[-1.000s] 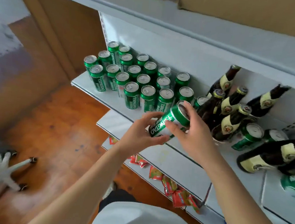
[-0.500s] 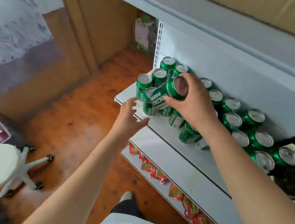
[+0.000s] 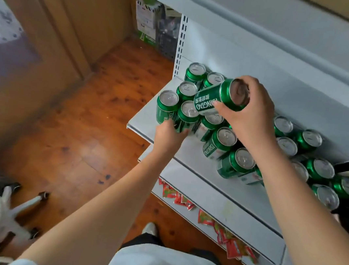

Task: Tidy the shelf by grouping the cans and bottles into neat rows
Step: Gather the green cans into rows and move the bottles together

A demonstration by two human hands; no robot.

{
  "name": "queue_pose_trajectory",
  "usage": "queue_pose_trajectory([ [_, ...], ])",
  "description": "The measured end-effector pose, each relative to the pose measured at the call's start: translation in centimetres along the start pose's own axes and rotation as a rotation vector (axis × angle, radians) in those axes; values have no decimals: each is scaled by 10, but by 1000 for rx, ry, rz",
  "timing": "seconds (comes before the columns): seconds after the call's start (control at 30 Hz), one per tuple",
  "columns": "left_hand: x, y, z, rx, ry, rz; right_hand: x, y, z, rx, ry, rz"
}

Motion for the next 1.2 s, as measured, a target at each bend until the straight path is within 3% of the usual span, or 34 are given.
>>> queue_pose_trajectory([
  [0.13, -4, 2, 1, -99, 44, 23, -21, 1, -5, -20, -28, -58],
  [0.3, -42, 16, -37, 125, 217, -55, -50, 15, 21, -224, 163, -218],
  [0.4, -39, 26, -39, 17, 164, 36, -46, 31, 57, -352, 400, -324],
  [0.53, -35, 43, -19, -192, 95, 108, -18, 43, 85, -457, 531, -314],
  [0.7, -23, 53, 1, -175, 35, 179, 4, 49, 86, -462, 595, -286],
  [0.87, -7, 53, 20, -193, 35, 100, 2, 67, 61, -309, 594, -250],
  [0.97, 3, 70, 9, 24, 92, 46, 1, 82, 16, -97, 459, -245],
  [1.03, 25, 87, 2, 204, 129, 149, 10, 98, -21, 37, 340, -182],
  [1.1, 62, 106, 4, 281, 149, 338, 27, 121, -61, 226, 230, -96],
  [1.2, 129, 140, 36, 150, 190, 660, 71, 171, -122, 554, 132, 103],
])
Point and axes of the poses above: each hand's wrist, its own y-axis away from the middle knuckle, its own z-axis out of the palm, x = y × z, the point moved 5 cm from there along -y, towards the middle knuckle, and after that the axes turned 4 degrees about z, right-handed, at the moved point
